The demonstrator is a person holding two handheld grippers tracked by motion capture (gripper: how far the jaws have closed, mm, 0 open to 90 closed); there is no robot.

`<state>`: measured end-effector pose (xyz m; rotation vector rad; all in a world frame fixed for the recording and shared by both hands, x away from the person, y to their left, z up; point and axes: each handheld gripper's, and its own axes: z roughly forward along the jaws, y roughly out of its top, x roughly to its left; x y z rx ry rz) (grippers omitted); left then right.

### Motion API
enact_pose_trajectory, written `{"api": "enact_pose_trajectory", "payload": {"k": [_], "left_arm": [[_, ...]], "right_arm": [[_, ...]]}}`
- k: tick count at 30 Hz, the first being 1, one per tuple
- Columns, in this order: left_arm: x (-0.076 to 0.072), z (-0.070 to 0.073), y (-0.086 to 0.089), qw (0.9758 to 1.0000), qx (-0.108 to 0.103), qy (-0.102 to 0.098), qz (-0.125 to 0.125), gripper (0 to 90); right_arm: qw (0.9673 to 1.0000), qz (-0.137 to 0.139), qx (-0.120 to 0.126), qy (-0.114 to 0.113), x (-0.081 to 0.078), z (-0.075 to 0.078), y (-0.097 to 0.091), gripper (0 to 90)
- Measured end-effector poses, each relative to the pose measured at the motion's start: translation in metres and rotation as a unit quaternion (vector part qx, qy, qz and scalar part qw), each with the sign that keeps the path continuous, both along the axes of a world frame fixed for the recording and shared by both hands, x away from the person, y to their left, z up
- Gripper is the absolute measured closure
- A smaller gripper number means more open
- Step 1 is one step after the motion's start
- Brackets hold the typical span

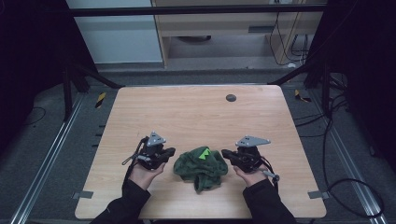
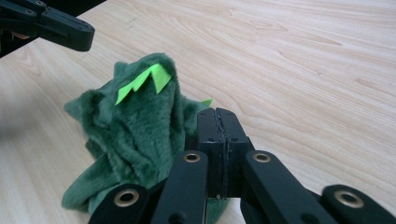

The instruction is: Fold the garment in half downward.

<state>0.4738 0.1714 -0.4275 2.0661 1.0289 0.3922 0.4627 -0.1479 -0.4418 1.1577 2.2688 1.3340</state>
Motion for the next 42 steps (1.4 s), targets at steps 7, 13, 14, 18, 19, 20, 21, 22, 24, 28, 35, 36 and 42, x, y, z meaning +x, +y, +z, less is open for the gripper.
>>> {"api": "enact_pose_trajectory", "payload": {"k": [7,13,14,18,19,20,21,22,24,28,35,36,42], "left_arm": [[0.02,-0.006,-0.014,0.9999,-0.008,0.01,0.003,89.6],[0.029,-0.018,-0.028,0.9993,-0.01,0.03,-0.019,89.7],[0.029,-0.018,-0.028,0.9993,-0.01,0.03,-0.019,89.6],[0.029,-0.027,-0.032,0.998,-0.014,0.049,-0.037,89.6],[0.027,-0.029,-0.034,0.9977,-0.009,0.051,-0.043,89.6],[0.027,-0.029,-0.034,0.9977,-0.009,0.051,-0.043,89.6],[0.024,-0.028,-0.035,0.9977,-0.008,0.047,-0.048,89.6],[0.024,-0.028,-0.035,0.9977,-0.008,0.047,-0.048,89.6],[0.022,-0.025,-0.035,0.9975,-0.011,0.046,-0.053,89.6],[0.014,-0.021,-0.033,0.9971,-0.011,0.04,-0.064,89.6],[-0.004,-0.015,-0.03,0.9953,-0.015,0.033,-0.09,89.5],[-0.005,-0.014,-0.03,0.9951,-0.015,0.033,-0.092,89.5],[-0.02,-0.012,-0.032,0.9934,-0.006,0.027,-0.111,89.5]], "right_arm": [[1.0,0.004,-0.002,0.004,0.009,-0.002,0.009,90.0],[0.9998,0.015,-0.006,0.01,0.016,-0.01,0.022,90.0],[0.9998,0.015,-0.006,0.01,0.016,-0.01,0.022,90.0],[0.9995,0.023,-0.012,0.018,0.014,-0.016,0.025,89.8],[0.9994,0.025,-0.013,0.02,0.013,-0.017,0.026,89.7],[0.9994,0.025,-0.013,0.02,0.013,-0.017,0.026,89.7],[0.9993,0.027,-0.012,0.022,0.011,-0.016,0.026,89.6],[0.9993,0.027,-0.012,0.022,0.011,-0.016,0.026,89.6],[0.9993,0.03,-0.008,0.022,0.009,-0.016,0.027,89.5],[0.999,0.038,-0.009,0.02,0.006,-0.014,0.028,89.3],[0.9986,0.051,-0.003,0.014,-0.003,-0.01,0.029,89.6],[0.9985,0.053,-0.003,0.015,-0.005,-0.01,0.029,89.8],[0.9976,0.067,-0.001,0.017,-0.016,-0.01,0.028,90.0]]}}
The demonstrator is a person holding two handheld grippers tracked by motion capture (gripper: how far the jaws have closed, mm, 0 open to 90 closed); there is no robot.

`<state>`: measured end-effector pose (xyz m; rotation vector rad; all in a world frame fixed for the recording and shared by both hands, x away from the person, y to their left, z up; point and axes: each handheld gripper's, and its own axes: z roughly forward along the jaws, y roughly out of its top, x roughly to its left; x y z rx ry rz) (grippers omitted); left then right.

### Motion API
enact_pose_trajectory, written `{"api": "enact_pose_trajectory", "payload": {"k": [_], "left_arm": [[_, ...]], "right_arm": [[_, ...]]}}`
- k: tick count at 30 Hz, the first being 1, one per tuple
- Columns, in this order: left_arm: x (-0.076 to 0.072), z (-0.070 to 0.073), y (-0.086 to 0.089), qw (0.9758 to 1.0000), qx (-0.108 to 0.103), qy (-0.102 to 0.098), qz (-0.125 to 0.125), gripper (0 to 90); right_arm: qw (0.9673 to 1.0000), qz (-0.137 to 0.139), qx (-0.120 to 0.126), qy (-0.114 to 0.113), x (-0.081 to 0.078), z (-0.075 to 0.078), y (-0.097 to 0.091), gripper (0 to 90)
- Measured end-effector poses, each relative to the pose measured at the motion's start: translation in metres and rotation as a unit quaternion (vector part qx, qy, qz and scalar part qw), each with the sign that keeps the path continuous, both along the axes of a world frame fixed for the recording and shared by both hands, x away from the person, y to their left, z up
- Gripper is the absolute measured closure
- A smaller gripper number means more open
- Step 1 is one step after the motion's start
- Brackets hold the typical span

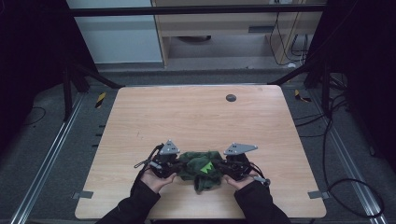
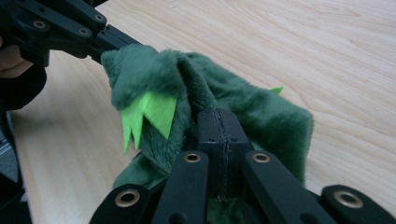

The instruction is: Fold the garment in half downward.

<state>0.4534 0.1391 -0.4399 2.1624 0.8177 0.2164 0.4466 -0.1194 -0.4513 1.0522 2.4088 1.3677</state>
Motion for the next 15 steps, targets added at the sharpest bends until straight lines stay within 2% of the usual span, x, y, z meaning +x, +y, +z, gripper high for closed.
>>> {"api": "enact_pose_trajectory", "payload": {"k": [2,9,15], "left_arm": [[-0.007,0.0,0.001,0.9999,0.009,-0.001,-0.007,89.5],[-0.02,-0.002,0.004,0.9998,0.009,0.0,-0.017,89.5],[-0.029,-0.008,0.003,0.9994,0.021,0.006,-0.026,89.5]], "right_arm": [[1.0,0.004,0.002,0.0,-0.004,0.0,-0.001,90.0],[1.0,0.007,0.0,0.004,-0.013,-0.002,-0.003,89.9],[0.9999,0.011,-0.002,0.013,-0.02,-0.007,-0.004,89.8]]}}
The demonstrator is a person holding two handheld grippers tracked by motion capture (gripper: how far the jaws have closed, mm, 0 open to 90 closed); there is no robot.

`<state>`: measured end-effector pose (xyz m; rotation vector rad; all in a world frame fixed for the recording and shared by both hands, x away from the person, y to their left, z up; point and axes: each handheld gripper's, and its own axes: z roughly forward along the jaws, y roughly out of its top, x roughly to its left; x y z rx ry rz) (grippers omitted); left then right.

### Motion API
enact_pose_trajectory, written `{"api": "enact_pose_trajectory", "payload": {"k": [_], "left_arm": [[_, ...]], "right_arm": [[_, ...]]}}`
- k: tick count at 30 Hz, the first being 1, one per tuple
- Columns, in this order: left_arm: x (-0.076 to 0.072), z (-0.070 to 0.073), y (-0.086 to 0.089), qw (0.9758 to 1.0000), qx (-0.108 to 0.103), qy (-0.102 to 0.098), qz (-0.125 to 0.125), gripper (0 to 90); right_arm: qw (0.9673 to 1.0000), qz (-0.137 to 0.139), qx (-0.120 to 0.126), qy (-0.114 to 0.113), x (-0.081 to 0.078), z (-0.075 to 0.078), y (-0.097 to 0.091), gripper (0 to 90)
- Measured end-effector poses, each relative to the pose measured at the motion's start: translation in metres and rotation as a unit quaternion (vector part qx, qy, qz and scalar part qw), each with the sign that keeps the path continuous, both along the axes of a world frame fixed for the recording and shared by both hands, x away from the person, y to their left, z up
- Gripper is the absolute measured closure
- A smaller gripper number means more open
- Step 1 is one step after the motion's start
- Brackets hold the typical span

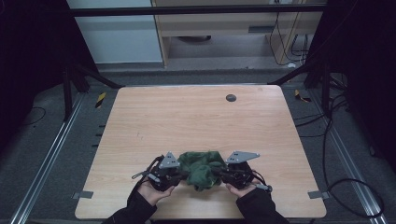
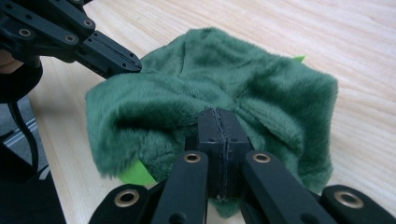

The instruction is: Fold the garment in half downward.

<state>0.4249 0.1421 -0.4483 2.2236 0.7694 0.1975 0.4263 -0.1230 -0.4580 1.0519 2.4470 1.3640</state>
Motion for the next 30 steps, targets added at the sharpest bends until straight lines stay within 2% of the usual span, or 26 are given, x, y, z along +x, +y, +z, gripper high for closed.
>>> {"api": "enact_pose_trajectory", "payload": {"k": [5,10,15,18,25,30], "left_arm": [[-0.002,0.002,0.002,1.0,-0.003,-0.003,0.006,89.5],[0.005,0.007,0.007,0.9994,-0.007,-0.009,0.032,89.5],[0.012,0.0,0.006,0.9991,0.002,-0.002,0.043,89.5],[0.011,-0.005,0.004,0.9992,0.009,0.005,0.04,89.5],[0.007,-0.017,-0.001,0.999,0.031,0.019,0.026,89.5],[0.005,-0.021,-0.003,0.9988,0.036,0.021,0.024,89.5]], "right_arm": [[1.0,0.0,0.0,-0.002,-0.004,0.001,-0.002,89.8],[0.9998,-0.01,0.009,-0.013,-0.001,0.006,-0.002,89.9],[0.9995,-0.013,0.022,-0.021,0.006,0.008,0.006,90.0],[0.9998,-0.002,0.012,-0.013,0.007,0.004,0.012,89.9],[0.9999,0.009,-0.004,0.012,0.0,-0.009,0.008,89.6],[0.9997,0.01,-0.01,0.018,-0.001,-0.014,0.007,89.6]]}}
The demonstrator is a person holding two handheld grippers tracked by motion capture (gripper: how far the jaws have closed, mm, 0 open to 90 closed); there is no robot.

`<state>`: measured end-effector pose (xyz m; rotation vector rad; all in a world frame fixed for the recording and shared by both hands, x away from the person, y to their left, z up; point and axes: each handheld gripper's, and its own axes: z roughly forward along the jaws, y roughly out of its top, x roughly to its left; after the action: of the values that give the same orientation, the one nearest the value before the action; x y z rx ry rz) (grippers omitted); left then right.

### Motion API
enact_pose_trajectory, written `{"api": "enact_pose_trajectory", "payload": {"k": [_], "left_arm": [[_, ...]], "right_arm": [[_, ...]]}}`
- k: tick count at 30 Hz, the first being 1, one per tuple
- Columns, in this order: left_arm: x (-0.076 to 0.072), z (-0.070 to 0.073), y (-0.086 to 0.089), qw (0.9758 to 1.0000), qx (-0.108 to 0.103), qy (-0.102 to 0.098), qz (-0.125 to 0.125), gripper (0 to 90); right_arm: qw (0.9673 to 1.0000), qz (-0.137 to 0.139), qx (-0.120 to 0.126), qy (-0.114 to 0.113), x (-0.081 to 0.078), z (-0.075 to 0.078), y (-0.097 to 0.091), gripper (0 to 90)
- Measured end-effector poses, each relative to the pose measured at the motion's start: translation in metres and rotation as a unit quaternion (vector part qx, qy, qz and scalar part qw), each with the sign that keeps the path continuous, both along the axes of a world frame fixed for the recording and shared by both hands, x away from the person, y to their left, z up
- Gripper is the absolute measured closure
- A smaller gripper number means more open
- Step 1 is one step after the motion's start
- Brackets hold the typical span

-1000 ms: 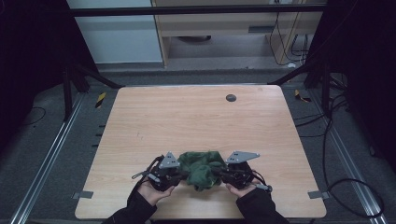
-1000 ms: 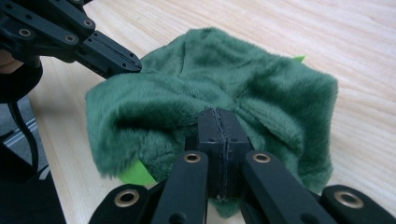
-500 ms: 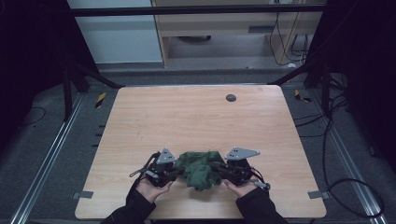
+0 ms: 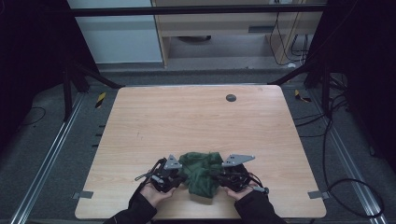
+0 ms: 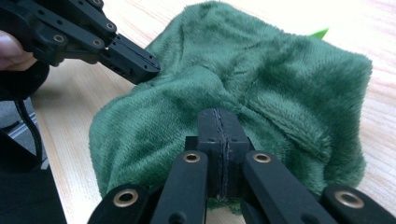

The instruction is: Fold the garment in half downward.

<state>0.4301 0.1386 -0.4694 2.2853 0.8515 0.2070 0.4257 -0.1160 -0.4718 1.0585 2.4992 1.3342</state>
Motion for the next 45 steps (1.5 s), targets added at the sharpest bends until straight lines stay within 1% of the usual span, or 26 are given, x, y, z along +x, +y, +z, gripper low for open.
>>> {"api": "enact_pose_trajectory", "payload": {"k": [3,4,5,6,9,10,13,18,20,21,22,24,26,28,29,31,33,35,36,37,38,40,41,42,43,45], "left_arm": [[0.001,-0.001,0.0,1.0,0.002,0.0,0.0,89.5],[0.001,-0.001,0.001,1.0,-0.002,0.0,0.004,89.5],[0.001,0.0,0.002,1.0,-0.001,0.0,0.003,89.5],[0.001,0.003,0.005,1.0,-0.005,-0.004,0.007,89.1],[0.002,0.006,0.008,0.9998,-0.012,-0.007,0.012,87.8],[0.004,0.009,0.012,0.9996,-0.017,-0.012,0.02,86.8],[0.005,0.011,0.017,0.9993,-0.019,-0.017,0.028,86.4],[0.008,0.018,0.034,0.998,-0.024,-0.027,0.053,84.0],[0.009,0.019,0.043,0.997,-0.026,-0.032,0.066,81.9],[0.009,0.019,0.043,0.997,-0.026,-0.032,0.066,81.2],[0.01,0.02,0.048,0.9966,-0.025,-0.033,0.071,81.2],[0.011,0.02,0.055,0.9958,-0.025,-0.033,0.082,78.5],[0.013,0.02,0.063,0.9945,-0.028,-0.036,0.094,77.7],[0.013,0.02,0.069,0.9933,-0.03,-0.037,0.105,75.8],[0.014,0.02,0.076,0.9922,-0.032,-0.039,0.114,73.6],[0.015,0.019,0.082,0.9909,-0.032,-0.042,0.124,71.5],[0.016,0.019,0.088,0.9897,-0.028,-0.047,0.133,67.5],[0.016,0.018,0.094,0.9877,-0.026,-0.054,0.145,63.0],[0.017,0.017,0.097,0.987,-0.024,-0.056,0.149,60.9],[0.017,0.017,0.097,0.987,-0.024,-0.056,0.149,58.8],[0.018,0.016,0.099,0.9863,-0.022,-0.057,0.153,58.8],[0.02,0.013,0.105,0.9846,-0.018,-0.061,0.163,54.5],[0.021,0.012,0.108,0.9835,-0.014,-0.063,0.169,50.0],[0.021,0.012,0.108,0.9835,-0.014,-0.063,0.169,48.1],[0.022,0.011,0.11,0.9824,-0.013,-0.067,0.174,48.1],[0.024,0.01,0.113,0.9815,-0.01,-0.072,0.177,44.1]], "right_arm": [[1.0,0.0,-0.006,0.004,0.001,-0.004,0.001,89.6],[1.0,0.001,-0.008,0.004,0.001,-0.004,0.001,89.5],[1.0,0.0,-0.005,0.006,0.001,-0.005,0.001,89.4],[1.0,0.0,-0.003,0.002,0.001,-0.004,0.001,88.7],[1.0,-0.001,0.003,-0.002,0.001,0.0,0.0,87.8],[0.9999,-0.004,0.009,-0.009,0.001,0.003,-0.003,87.5],[0.9998,-0.007,0.014,-0.014,0.002,0.005,-0.006,87.3],[0.9985,-0.037,0.021,-0.035,0.005,0.012,-0.02,83.8],[0.997,-0.061,0.02,-0.043,0.007,0.013,-0.03,79.6],[0.997,-0.061,0.02,-0.043,0.007,0.013,-0.03,79.6],[0.9965,-0.069,0.017,-0.045,0.009,0.013,-0.034,78.7],[0.9947,-0.092,0.007,-0.044,0.013,0.013,-0.047,75.2],[0.9943,-0.097,0.007,-0.043,0.014,0.013,-0.05,74.6],[0.9926,-0.112,0.003,-0.046,0.015,0.013,-0.057,72.9],[0.9908,-0.126,-0.001,-0.049,0.017,0.013,-0.064,70.8],[0.9888,-0.139,-0.008,-0.052,0.018,0.013,-0.071,68.7],[0.9868,-0.153,-0.01,-0.053,0.02,0.013,-0.077,65.6],[0.9845,-0.166,-0.015,-0.055,0.021,0.012,-0.083,63.1],[0.9835,-0.171,-0.018,-0.055,0.021,0.012,-0.086,62.0],[0.9835,-0.171,-0.018,-0.055,0.021,0.012,-0.086,62.0],[0.9824,-0.177,-0.023,-0.057,0.022,0.011,-0.089,60.9],[0.9803,-0.187,-0.028,-0.058,0.023,0.01,-0.094,57.9],[0.9789,-0.193,-0.031,-0.059,0.024,0.009,-0.098,54.9],[0.9789,-0.193,-0.031,-0.059,0.024,0.009,-0.098,54.9],[0.9777,-0.199,-0.034,-0.058,0.024,0.008,-0.1,53.4],[0.9753,-0.209,-0.041,-0.06,0.026,0.006,-0.105,48.7]]}}
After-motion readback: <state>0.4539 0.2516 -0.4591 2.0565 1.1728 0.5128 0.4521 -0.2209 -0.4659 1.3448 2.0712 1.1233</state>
